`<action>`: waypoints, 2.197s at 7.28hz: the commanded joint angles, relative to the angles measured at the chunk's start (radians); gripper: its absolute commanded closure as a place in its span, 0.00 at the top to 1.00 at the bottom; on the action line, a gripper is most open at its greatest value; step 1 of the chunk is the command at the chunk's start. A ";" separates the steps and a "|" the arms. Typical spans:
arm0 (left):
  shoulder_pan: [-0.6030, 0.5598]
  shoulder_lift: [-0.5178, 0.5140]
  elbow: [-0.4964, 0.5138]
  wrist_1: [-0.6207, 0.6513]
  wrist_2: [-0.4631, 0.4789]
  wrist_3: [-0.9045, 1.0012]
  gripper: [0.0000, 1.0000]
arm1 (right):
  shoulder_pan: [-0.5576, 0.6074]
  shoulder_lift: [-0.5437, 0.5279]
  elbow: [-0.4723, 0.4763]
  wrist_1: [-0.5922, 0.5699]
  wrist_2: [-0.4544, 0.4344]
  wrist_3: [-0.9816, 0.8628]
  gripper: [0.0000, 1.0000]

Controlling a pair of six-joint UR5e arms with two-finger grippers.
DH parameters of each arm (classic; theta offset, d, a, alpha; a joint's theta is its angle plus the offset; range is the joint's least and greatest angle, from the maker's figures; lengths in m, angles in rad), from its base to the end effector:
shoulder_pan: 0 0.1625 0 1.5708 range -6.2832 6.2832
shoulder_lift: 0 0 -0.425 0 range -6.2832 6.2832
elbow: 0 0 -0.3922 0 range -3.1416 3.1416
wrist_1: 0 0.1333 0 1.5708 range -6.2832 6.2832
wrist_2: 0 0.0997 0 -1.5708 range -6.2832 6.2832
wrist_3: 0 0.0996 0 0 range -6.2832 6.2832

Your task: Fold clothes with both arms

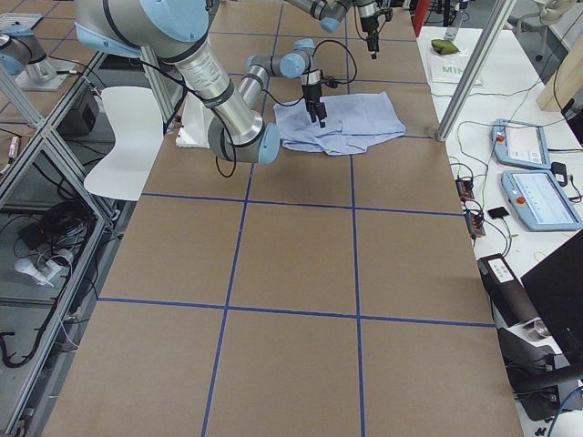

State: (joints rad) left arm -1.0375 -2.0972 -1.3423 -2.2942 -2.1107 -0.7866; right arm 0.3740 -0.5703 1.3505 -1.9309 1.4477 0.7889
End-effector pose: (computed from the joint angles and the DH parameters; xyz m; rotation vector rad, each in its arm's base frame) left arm 0.2920 -0.6561 0.3744 0.4833 0.9953 0.0486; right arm -0.6616 -0.4160 0.1657 0.3328 -0.2869 -0.3755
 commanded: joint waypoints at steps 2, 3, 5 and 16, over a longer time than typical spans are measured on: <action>0.000 0.000 0.002 -0.001 0.000 0.003 1.00 | -0.026 0.001 -0.028 -0.011 -0.033 0.000 1.00; 0.000 0.000 0.002 -0.002 0.000 0.003 1.00 | -0.026 0.000 -0.034 -0.011 -0.039 0.000 1.00; 0.002 0.000 0.002 -0.002 0.000 0.003 1.00 | -0.027 0.000 -0.033 -0.042 -0.053 -0.007 1.00; 0.010 -0.003 -0.004 -0.004 -0.002 -0.008 1.00 | 0.204 -0.380 0.412 0.013 0.085 -0.196 1.00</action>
State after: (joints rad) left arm -1.0293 -2.1016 -1.3443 -2.2990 -2.1111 -0.7946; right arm 0.5500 -0.9676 1.7561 -1.9750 1.4320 0.5285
